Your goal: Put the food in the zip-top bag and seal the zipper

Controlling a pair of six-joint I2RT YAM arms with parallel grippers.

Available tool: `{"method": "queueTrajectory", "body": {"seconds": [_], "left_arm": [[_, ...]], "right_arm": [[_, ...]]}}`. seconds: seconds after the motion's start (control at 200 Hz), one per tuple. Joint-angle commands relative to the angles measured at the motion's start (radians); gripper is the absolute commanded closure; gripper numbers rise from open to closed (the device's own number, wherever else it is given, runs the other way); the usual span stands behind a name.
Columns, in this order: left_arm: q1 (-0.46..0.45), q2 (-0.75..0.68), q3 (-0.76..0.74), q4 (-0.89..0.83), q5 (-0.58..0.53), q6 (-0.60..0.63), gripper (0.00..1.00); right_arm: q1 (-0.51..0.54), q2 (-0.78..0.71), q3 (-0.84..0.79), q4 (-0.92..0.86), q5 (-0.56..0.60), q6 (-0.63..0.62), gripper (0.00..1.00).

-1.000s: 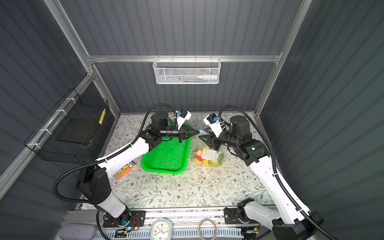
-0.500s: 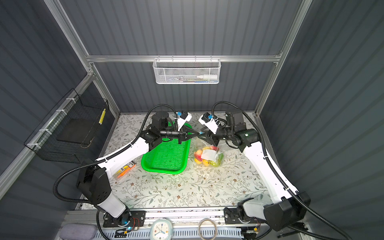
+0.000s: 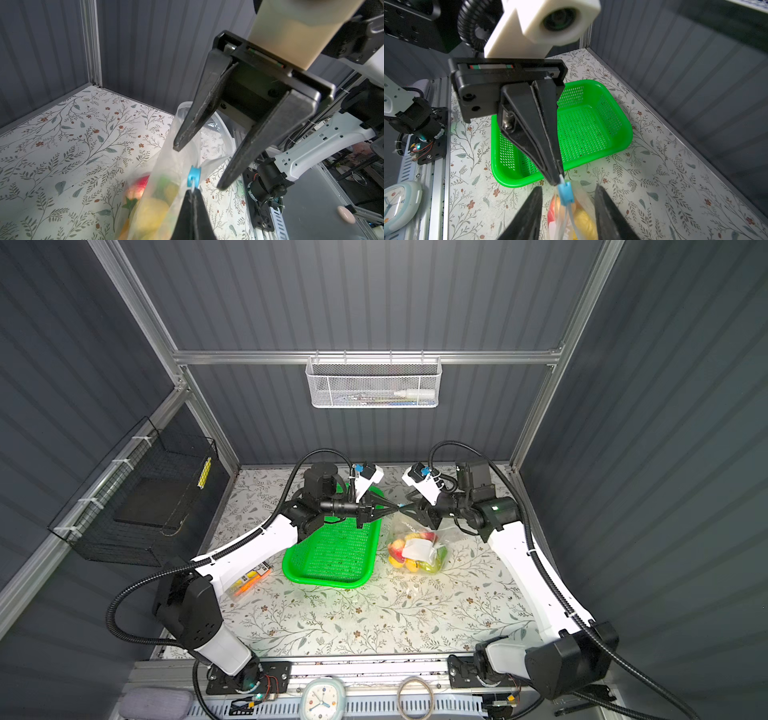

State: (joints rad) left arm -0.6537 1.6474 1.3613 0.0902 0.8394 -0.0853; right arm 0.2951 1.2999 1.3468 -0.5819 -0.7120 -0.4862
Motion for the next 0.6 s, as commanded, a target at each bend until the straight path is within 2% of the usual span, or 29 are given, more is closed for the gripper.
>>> {"method": "queueTrajectory", "body": {"seconds": [0.0, 0.14, 0.39, 0.595], "left_arm": [[-0.004, -0.032, 0.013, -0.009, 0.022, 0.013, 1.0], [-0.004, -0.034, 0.014, -0.009, 0.024, 0.012, 1.0], [-0.004, -0.035, 0.017, -0.012, -0.001, 0.011, 1.0], [-0.004, -0.019, 0.044, -0.046, -0.065, 0.013, 1.0]], "right_arm": [[-0.002, 0.018, -0.01, 0.011, -0.029, 0.004, 0.56], [-0.002, 0.028, -0.016, 0.012, -0.033, 0.005, 0.61], [-0.008, 0.028, -0.024, 0.007, -0.045, 0.013, 0.86], [-0.019, 0.019, -0.024, -0.011, -0.051, 0.026, 0.95]]}}
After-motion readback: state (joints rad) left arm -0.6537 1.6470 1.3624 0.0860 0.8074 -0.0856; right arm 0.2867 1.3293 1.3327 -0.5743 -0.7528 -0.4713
